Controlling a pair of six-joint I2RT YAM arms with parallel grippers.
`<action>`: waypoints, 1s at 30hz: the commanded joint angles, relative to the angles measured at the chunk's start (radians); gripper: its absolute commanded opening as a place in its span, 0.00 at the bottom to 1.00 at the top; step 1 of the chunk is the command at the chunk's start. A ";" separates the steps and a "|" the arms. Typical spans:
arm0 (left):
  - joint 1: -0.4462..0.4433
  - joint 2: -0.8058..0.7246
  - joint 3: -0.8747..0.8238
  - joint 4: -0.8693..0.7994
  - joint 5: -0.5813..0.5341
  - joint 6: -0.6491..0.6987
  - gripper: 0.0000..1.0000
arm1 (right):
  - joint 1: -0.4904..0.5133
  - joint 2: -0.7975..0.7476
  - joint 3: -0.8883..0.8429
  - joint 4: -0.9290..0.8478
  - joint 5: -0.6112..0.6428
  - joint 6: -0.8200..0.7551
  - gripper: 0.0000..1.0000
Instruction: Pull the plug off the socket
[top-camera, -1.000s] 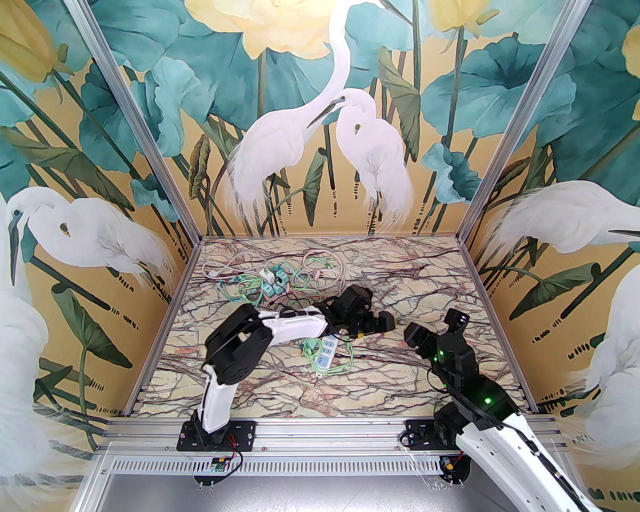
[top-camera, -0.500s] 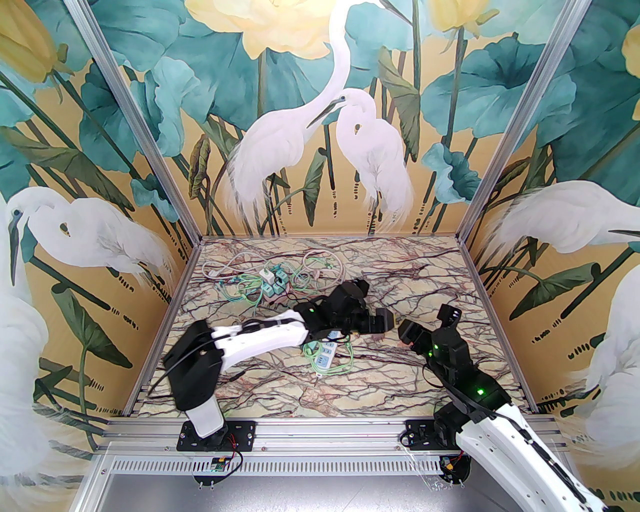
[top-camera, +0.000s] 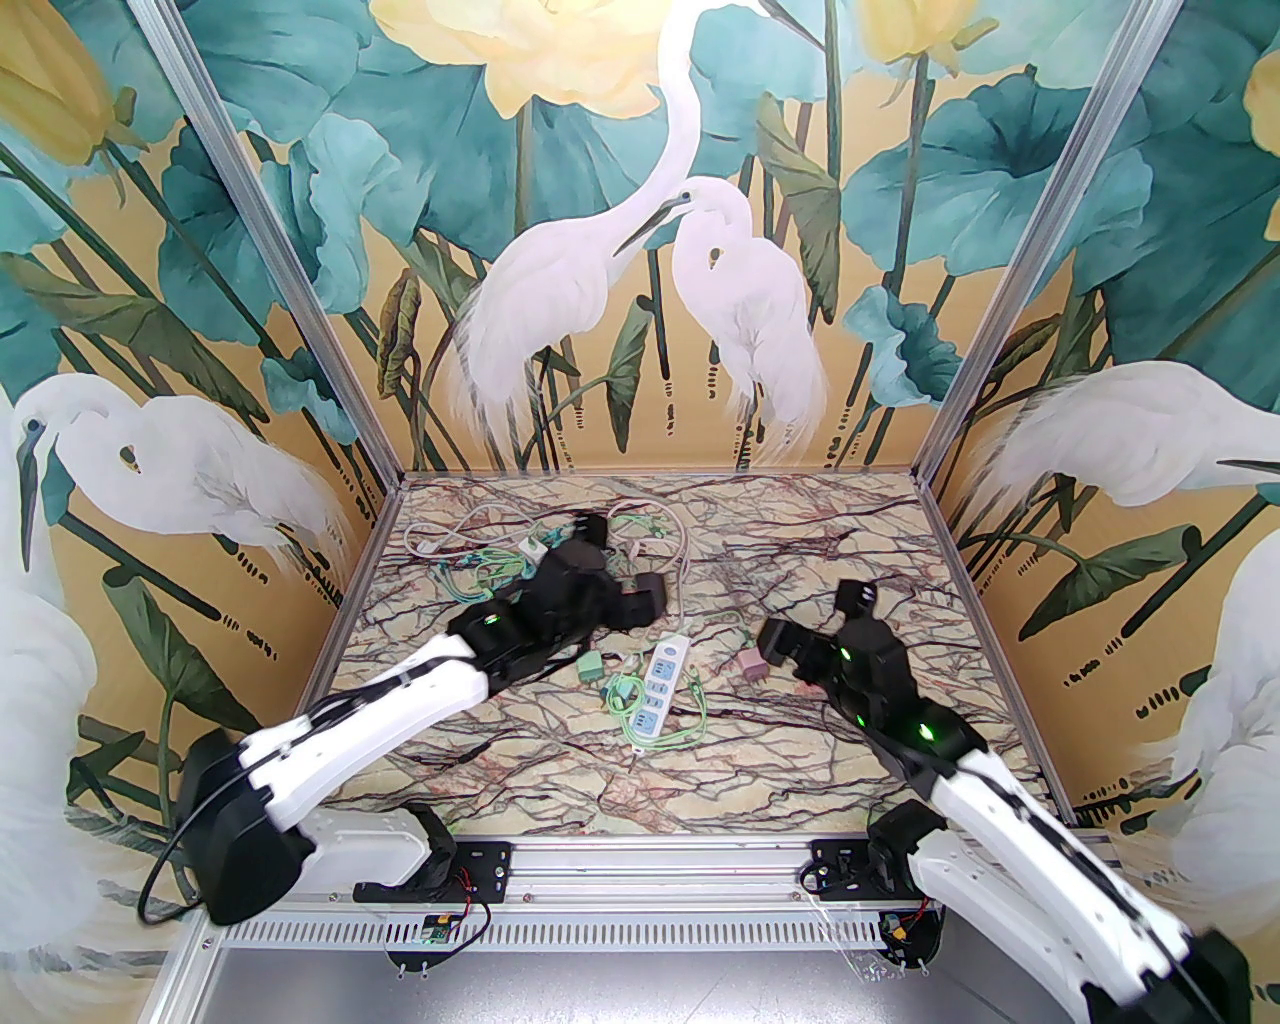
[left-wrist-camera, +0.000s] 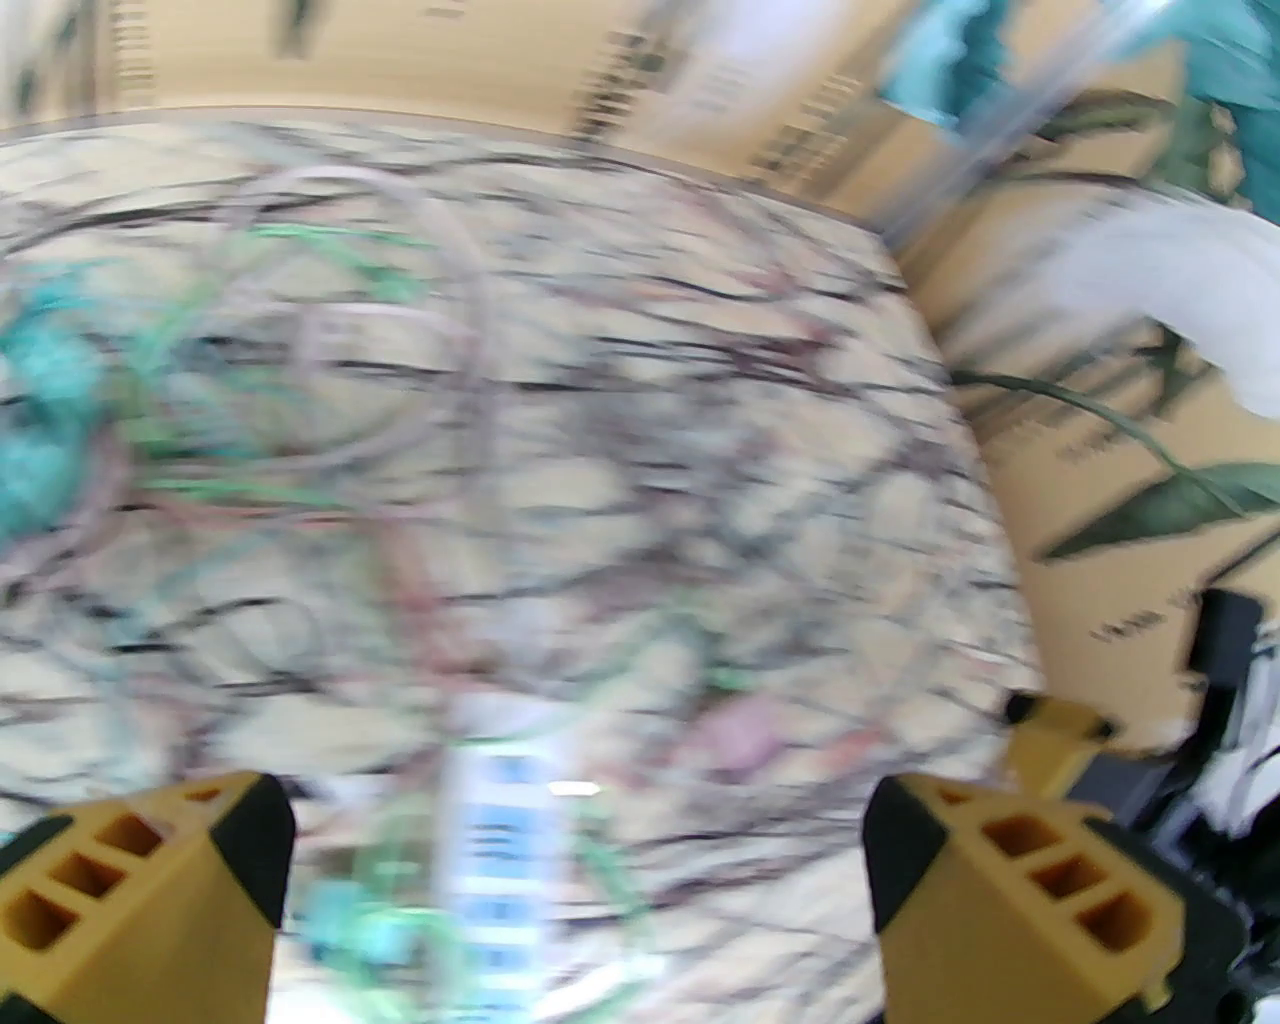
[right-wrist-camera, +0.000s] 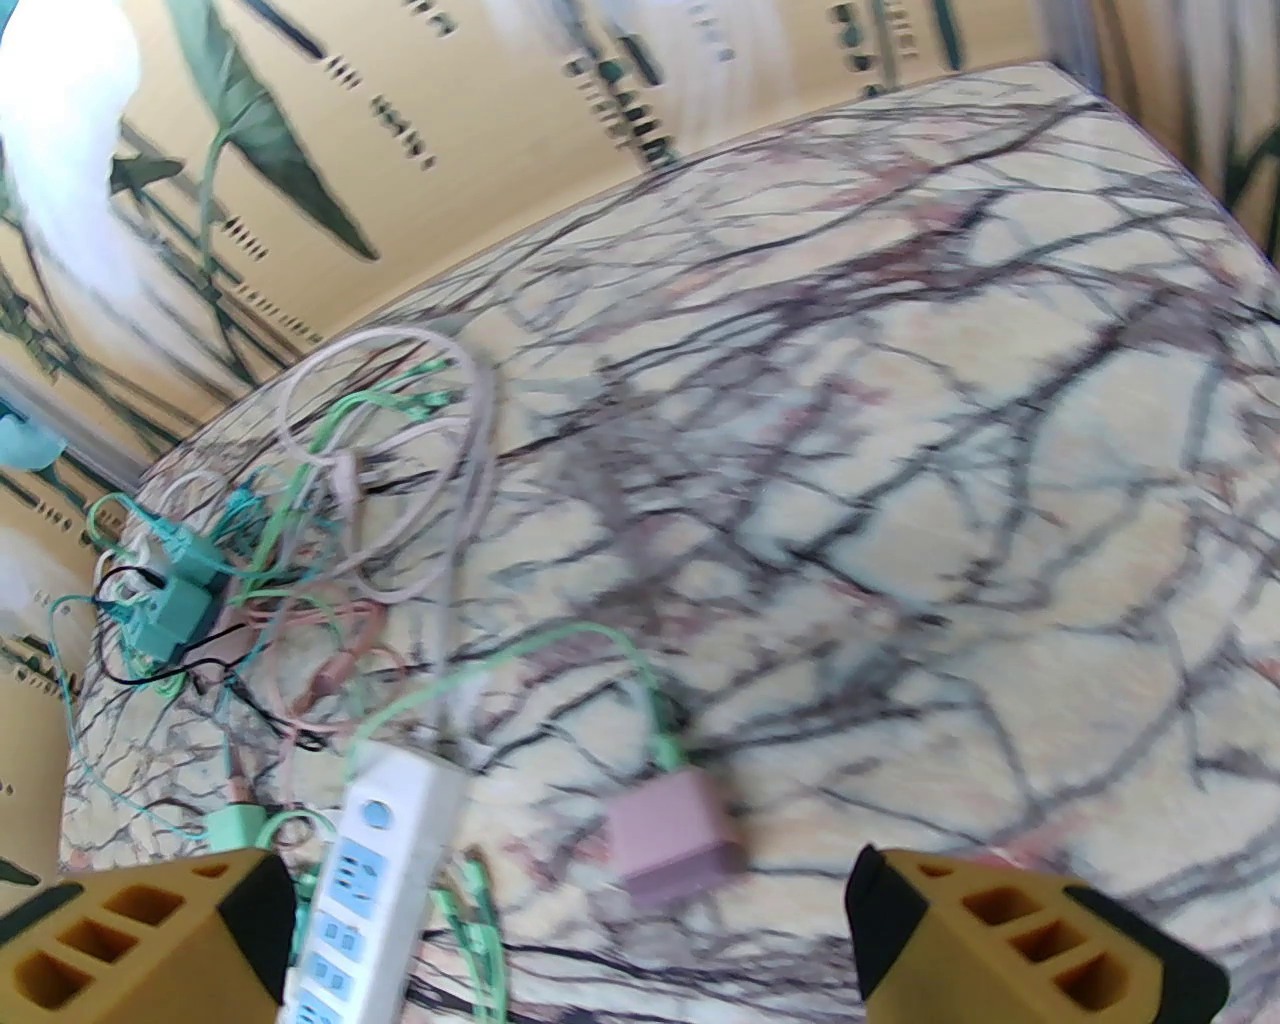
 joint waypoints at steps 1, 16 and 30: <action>0.071 -0.058 -0.059 -0.031 -0.051 0.069 1.00 | 0.005 0.099 0.073 0.124 -0.075 -0.035 0.99; 0.468 0.056 -0.066 -0.058 0.107 -0.029 0.83 | 0.071 0.416 0.199 0.290 -0.150 -0.121 0.99; 0.487 0.404 0.184 -0.144 0.079 -0.111 0.56 | 0.071 0.420 0.142 0.354 -0.160 -0.131 0.99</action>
